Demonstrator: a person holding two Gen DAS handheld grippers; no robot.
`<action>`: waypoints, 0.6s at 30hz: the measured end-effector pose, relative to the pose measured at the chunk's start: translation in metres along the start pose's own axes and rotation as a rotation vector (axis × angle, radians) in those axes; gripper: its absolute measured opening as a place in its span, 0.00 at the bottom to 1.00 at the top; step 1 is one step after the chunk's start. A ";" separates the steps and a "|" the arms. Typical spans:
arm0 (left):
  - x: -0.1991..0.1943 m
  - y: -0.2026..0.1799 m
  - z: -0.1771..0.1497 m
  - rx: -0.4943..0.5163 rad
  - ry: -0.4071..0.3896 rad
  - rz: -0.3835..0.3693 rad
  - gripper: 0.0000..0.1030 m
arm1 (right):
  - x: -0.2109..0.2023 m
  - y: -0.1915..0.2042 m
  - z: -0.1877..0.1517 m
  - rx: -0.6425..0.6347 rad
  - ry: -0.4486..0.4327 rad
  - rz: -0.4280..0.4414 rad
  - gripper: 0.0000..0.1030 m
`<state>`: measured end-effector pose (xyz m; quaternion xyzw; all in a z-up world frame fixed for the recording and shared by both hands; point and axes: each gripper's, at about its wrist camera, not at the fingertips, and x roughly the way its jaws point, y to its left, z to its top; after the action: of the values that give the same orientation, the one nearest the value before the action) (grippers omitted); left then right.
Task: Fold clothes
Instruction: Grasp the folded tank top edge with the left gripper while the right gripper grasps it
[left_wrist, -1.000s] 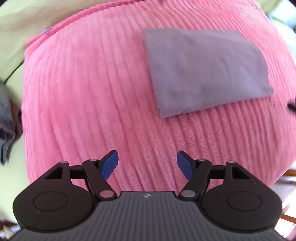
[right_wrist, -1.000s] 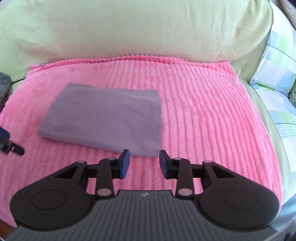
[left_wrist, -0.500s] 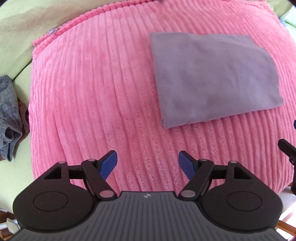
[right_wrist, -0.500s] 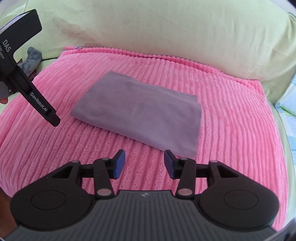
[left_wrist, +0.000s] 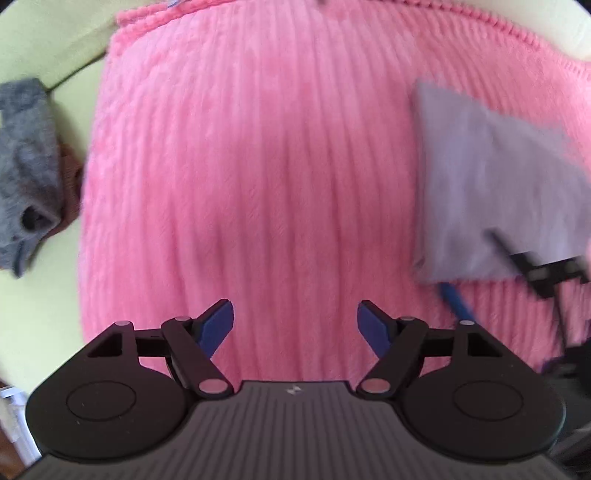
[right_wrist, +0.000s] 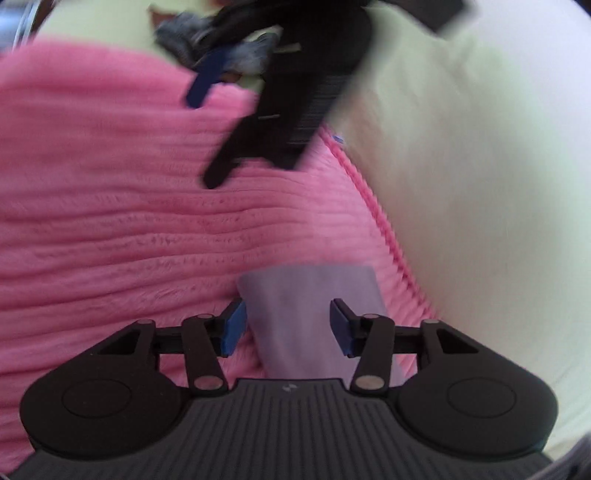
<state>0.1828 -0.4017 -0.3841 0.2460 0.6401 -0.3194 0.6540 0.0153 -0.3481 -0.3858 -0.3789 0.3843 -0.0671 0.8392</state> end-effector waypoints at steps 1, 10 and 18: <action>0.001 0.000 0.003 -0.009 0.004 -0.029 0.73 | 0.004 0.001 0.001 0.003 0.008 0.007 0.13; 0.035 0.022 0.052 -0.356 0.123 -0.573 0.74 | -0.019 -0.032 0.004 0.187 -0.026 0.004 0.08; 0.067 0.006 0.060 -0.403 0.147 -0.739 0.73 | -0.028 -0.044 0.002 0.232 -0.039 -0.003 0.08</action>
<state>0.2265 -0.4481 -0.4481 -0.1103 0.7798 -0.3824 0.4832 0.0049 -0.3665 -0.3380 -0.2809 0.3572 -0.1049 0.8846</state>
